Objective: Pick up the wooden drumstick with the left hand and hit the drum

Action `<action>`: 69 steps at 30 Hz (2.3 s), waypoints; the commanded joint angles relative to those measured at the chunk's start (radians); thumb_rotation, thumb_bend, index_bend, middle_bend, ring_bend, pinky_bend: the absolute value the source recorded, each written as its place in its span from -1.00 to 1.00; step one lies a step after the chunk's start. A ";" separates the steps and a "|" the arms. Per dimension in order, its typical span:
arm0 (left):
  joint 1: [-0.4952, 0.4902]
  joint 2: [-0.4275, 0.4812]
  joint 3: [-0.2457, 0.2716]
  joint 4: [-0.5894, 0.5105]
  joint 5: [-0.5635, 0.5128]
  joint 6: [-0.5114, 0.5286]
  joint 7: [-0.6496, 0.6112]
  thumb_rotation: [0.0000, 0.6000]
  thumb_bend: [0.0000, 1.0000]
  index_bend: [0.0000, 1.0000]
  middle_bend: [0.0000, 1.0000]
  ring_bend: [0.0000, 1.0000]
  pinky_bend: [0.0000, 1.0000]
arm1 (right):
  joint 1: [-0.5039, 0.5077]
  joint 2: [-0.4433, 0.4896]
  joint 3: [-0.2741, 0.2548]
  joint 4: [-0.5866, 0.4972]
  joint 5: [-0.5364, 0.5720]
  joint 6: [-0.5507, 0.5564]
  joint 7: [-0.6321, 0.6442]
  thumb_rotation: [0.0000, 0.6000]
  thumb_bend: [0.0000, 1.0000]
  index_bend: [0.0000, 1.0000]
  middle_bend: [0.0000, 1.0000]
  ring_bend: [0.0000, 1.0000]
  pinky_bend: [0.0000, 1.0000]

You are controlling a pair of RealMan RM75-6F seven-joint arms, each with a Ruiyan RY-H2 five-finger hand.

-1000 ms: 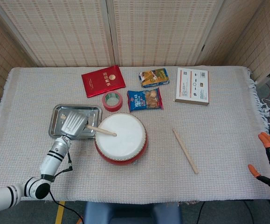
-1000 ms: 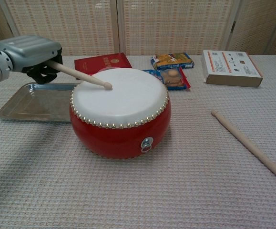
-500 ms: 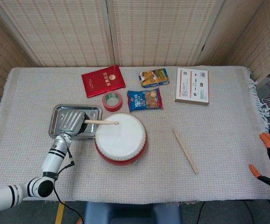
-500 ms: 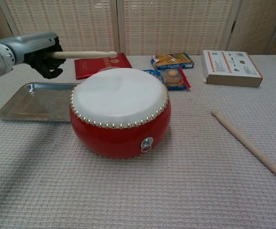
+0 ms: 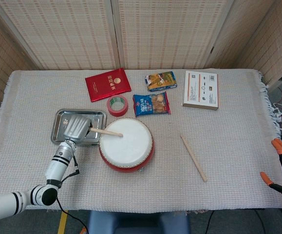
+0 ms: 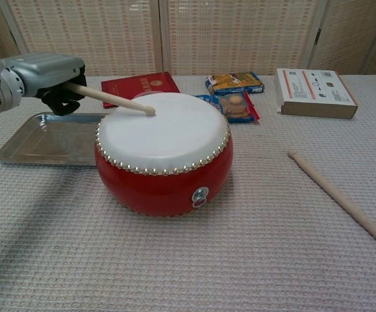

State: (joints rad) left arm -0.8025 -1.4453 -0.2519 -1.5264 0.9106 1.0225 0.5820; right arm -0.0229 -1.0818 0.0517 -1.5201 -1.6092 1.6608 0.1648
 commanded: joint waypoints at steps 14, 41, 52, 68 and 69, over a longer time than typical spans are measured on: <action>-0.029 -0.045 0.047 0.069 0.004 0.020 0.046 1.00 0.48 1.00 1.00 1.00 1.00 | 0.004 0.000 0.002 0.002 0.002 -0.004 0.002 1.00 -0.54 -0.96 -0.87 -1.00 -1.00; 0.000 0.034 -0.027 -0.054 0.015 0.017 -0.157 1.00 0.48 1.00 1.00 1.00 1.00 | 0.051 0.049 -0.047 -0.083 0.038 -0.186 -0.056 1.00 -0.54 -0.97 -0.87 -1.00 -1.00; -0.040 -0.034 0.071 0.079 0.041 -0.001 0.007 1.00 0.48 1.00 1.00 1.00 1.00 | 0.046 0.050 -0.045 -0.082 0.035 -0.167 -0.058 1.00 -0.54 -0.97 -0.87 -1.00 -1.00; -0.006 0.009 0.072 0.010 0.104 0.023 -0.058 1.00 0.48 1.00 1.00 1.00 1.00 | 0.045 0.040 -0.041 -0.067 0.033 -0.153 -0.047 1.00 -0.54 -0.97 -0.87 -1.00 -1.00; -0.011 -0.001 0.089 0.028 0.112 0.020 -0.027 1.00 0.48 1.00 1.00 1.00 1.00 | 0.045 0.040 -0.041 -0.067 0.034 -0.154 -0.047 1.00 -0.54 -0.97 -0.87 -1.00 -1.00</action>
State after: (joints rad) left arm -0.8037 -1.4351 -0.2168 -1.5377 0.9829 1.0562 0.3984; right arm 0.0220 -1.0415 0.0107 -1.5874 -1.5751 1.5065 0.1174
